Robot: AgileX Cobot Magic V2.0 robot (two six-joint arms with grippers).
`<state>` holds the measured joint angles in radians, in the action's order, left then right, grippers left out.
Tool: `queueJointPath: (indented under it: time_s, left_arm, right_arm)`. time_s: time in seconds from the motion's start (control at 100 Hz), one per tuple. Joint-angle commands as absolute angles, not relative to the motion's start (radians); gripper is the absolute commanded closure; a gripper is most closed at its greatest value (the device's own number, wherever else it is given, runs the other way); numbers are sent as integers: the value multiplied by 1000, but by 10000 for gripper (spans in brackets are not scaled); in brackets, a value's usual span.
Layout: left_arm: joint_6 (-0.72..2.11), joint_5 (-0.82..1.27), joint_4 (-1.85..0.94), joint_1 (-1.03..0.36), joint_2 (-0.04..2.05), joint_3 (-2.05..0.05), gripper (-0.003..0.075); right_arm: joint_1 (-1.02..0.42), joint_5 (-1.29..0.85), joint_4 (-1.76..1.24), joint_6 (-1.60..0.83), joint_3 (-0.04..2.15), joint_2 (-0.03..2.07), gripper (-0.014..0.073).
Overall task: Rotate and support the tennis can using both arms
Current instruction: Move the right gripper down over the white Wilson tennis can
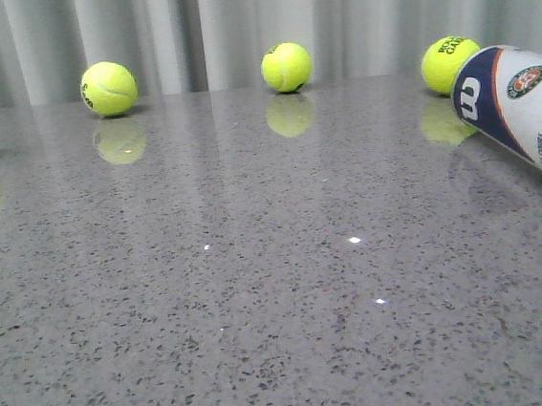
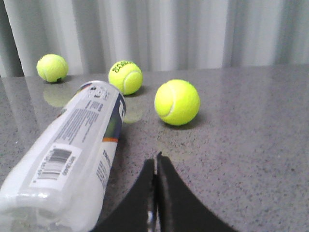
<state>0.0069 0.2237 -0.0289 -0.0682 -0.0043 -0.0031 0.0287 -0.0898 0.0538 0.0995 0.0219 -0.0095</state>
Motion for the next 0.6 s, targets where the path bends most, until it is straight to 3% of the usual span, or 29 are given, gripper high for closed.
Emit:
queueJointPath:
  time_s: [0.0, 0.59]
  left_arm:
    - [0, 146, -32, -65, -43, 45, 741]
    - [0, 146, -32, -65, -43, 45, 741]
  right_arm:
    - [26, -39, 111, 89, 100, 1, 651]
    - [26, -403, 165, 89, 517, 392, 651]
